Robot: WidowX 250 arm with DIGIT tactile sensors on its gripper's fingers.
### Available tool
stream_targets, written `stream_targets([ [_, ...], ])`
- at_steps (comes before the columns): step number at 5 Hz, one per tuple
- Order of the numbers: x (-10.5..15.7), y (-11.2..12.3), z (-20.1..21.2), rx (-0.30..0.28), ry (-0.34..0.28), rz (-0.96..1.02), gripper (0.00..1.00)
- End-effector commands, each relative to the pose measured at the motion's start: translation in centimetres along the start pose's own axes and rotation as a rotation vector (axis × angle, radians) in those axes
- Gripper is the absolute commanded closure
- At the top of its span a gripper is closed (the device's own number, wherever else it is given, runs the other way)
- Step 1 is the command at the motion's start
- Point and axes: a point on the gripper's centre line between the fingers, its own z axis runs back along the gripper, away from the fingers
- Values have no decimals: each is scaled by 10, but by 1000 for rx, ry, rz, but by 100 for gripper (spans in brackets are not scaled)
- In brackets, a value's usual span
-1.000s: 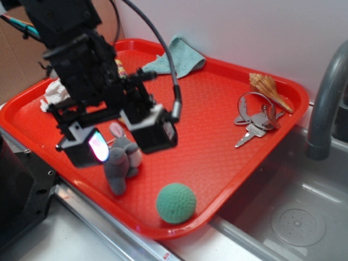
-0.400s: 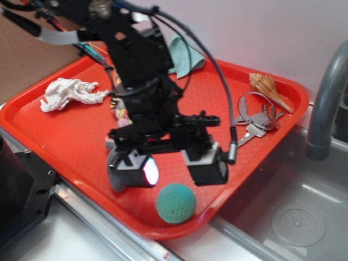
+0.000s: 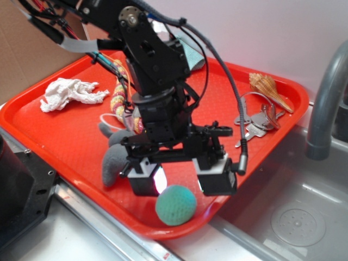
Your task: Grab the green ball.
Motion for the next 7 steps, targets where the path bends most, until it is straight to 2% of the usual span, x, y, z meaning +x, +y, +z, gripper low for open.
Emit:
stream_targets([
  [1,10,-21,3,-15,65,-32,66],
  [2,7,-19,7,-9,80,-62,100],
  [3,9,-16,27,-14,43,-150,100],
  [4,7,-8,77,-2,-35,-266,100],
  [5,3,6,135,45,-158,-366,100],
  [6,8,29,183,219,-184,-415,100],
  [7,29,61,203,345,-181,-443,100],
])
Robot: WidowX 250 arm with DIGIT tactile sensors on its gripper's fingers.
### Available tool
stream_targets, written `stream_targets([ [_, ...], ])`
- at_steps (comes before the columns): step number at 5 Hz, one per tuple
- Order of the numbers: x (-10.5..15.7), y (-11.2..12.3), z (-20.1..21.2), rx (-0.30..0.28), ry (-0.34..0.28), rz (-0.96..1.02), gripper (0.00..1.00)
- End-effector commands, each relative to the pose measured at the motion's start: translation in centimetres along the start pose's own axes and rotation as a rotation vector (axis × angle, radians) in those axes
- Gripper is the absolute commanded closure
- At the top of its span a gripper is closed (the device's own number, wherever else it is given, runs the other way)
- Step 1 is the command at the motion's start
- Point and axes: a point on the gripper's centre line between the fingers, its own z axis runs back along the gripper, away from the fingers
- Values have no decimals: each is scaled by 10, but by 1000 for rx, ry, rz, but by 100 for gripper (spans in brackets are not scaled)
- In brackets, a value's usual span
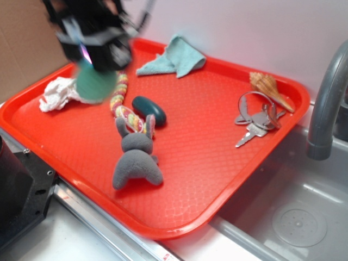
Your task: Grab the green ball.
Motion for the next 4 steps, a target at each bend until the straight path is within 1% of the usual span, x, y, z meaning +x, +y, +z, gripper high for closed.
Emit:
stream_targets([
  [1,46,42,53,258,32,-31,100],
  [2,45,57,80,290,-45,32,100],
  [3,41,85,100,325,-84,120,100],
  [4,37,90,98,339,-98,139,100],
])
